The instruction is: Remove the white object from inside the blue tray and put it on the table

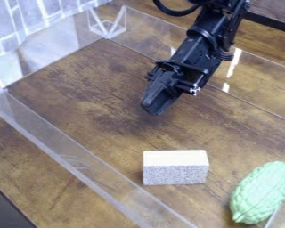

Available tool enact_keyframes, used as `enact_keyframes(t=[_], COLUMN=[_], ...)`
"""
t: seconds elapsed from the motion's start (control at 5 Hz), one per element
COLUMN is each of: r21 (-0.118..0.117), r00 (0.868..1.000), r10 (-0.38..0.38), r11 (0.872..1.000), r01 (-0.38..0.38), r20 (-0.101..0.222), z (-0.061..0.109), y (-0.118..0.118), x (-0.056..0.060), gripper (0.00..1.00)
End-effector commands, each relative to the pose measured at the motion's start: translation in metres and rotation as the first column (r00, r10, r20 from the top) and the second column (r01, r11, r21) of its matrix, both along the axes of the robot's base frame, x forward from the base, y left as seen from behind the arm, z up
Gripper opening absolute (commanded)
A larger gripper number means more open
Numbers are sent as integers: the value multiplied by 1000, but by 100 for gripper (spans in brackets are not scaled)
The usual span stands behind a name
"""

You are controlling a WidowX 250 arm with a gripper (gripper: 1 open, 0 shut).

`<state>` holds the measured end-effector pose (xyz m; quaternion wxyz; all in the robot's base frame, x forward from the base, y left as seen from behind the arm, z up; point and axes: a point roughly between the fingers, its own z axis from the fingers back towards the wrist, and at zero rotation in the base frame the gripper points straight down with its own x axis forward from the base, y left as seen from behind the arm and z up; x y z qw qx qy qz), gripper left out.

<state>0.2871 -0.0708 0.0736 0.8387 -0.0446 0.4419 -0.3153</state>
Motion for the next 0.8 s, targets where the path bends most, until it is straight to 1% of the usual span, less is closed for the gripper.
enact_keyframes(t=[0.0,0.6], r21=[-33,-34], r00=[994,996], r10=[22,30], r11=[999,999], r01=[-18,-27], r20=[104,81], z=[38,44], y=[6,5], x=[5,-4], gripper=[0,0])
